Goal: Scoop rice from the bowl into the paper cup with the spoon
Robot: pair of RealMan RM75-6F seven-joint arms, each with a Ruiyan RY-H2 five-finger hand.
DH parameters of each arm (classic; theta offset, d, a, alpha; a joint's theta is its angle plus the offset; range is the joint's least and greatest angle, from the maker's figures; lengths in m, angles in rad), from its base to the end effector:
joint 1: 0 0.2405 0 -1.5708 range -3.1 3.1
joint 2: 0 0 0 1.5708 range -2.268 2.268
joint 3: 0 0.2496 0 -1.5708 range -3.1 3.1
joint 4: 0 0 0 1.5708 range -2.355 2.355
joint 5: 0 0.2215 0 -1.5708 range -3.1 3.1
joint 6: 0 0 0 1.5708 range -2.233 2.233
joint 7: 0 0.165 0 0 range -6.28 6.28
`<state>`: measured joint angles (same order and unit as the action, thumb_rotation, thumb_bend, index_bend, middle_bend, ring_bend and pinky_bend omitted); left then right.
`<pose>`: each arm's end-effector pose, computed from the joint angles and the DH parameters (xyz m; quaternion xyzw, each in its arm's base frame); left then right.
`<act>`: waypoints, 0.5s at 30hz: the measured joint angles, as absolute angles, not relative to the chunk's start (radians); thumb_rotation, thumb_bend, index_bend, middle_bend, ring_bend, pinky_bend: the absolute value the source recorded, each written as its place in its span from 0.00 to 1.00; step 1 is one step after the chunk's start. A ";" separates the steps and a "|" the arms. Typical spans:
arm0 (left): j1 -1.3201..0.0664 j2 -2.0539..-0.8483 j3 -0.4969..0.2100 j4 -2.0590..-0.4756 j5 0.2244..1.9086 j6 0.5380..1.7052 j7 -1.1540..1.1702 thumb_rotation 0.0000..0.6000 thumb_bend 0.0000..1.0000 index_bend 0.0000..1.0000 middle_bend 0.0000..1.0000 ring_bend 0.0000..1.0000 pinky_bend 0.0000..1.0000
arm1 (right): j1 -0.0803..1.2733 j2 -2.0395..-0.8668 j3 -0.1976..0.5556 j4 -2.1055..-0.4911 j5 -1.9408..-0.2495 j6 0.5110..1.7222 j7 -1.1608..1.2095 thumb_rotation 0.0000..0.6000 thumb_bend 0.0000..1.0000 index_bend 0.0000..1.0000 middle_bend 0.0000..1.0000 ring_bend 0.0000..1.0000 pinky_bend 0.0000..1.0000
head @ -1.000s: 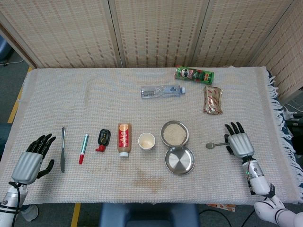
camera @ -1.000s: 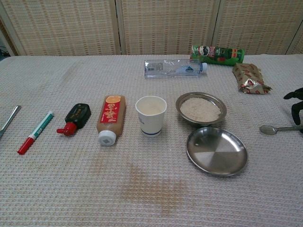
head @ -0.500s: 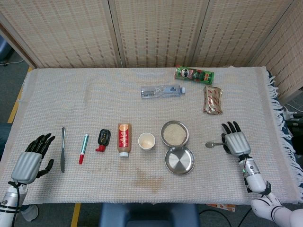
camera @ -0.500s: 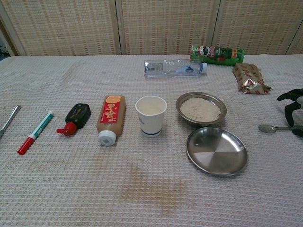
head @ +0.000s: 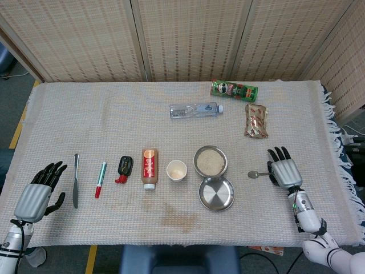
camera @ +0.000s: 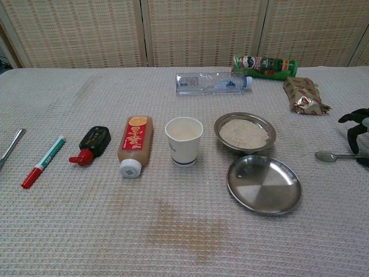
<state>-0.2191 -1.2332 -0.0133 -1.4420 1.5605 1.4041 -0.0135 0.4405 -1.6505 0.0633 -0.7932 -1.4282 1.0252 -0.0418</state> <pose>-0.3038 0.2377 0.1037 -0.6645 -0.3522 -0.3863 0.5340 -0.3532 -0.3349 0.0074 0.7255 -0.3264 0.2359 0.5581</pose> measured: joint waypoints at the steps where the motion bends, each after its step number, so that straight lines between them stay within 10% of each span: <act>1: -0.219 -1.233 -0.013 -1.442 1.561 1.404 -0.014 1.00 0.48 0.00 0.00 0.00 0.16 | 0.441 -1.651 0.063 -0.793 -1.428 1.024 -0.043 1.00 0.28 0.55 0.11 0.00 0.00; 15: -0.219 -1.235 -0.014 -1.437 1.561 1.405 -0.016 1.00 0.48 0.00 0.00 0.00 0.17 | 0.442 -1.649 0.065 -0.803 -1.412 1.010 -0.059 1.00 0.28 0.55 0.11 0.00 0.00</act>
